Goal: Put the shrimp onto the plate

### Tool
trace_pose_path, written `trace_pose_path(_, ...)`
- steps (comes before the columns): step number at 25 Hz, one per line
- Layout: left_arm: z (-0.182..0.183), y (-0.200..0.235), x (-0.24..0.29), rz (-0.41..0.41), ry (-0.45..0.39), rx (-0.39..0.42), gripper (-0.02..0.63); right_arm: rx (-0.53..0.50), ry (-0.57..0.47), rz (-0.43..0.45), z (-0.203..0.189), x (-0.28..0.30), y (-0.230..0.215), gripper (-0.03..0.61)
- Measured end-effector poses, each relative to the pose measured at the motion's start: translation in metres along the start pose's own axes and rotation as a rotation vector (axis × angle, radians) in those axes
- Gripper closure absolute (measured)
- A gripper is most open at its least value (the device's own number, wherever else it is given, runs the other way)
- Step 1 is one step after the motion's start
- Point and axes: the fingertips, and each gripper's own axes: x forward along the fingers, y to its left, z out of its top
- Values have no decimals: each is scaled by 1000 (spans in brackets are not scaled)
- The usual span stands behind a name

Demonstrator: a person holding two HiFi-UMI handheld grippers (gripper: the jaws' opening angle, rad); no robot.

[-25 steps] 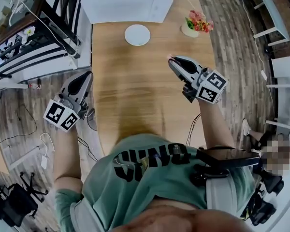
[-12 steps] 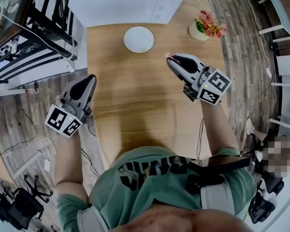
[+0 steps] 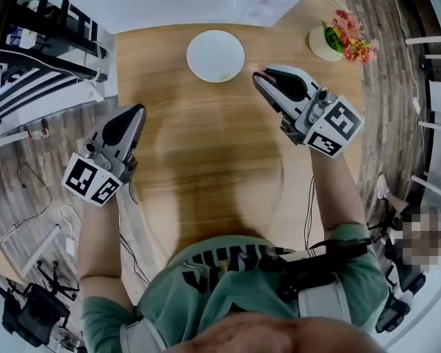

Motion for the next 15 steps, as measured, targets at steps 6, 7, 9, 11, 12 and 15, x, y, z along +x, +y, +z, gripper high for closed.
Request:
trace_pose_path(6, -19, 22, 26, -7, -14, -29, 603, -31, 26, 13, -26, 22, -24, 528)
trace_pose_path(7, -23, 26, 29, -5, -19, -34, 603, -43, 30, 17, -30, 28, -28, 528)
trace_pose_path(9, -33, 31, 33, -3, -19, -39, 603, -71, 36, 29, -36, 40, -34, 528)
trace_pose_path(11, -43, 36, 36, -3, -15, -35, 603, -99, 37, 42, -41, 52, -39, 528)
trace_pose_path(12, -48, 38, 37, -3, -13, -32, 603, -115, 39, 48, -44, 58, -41, 528)
trace_pose_path(15, -58, 38, 39, -4, -14, -30, 603, -186, 61, 68, -53, 72, -41, 528)
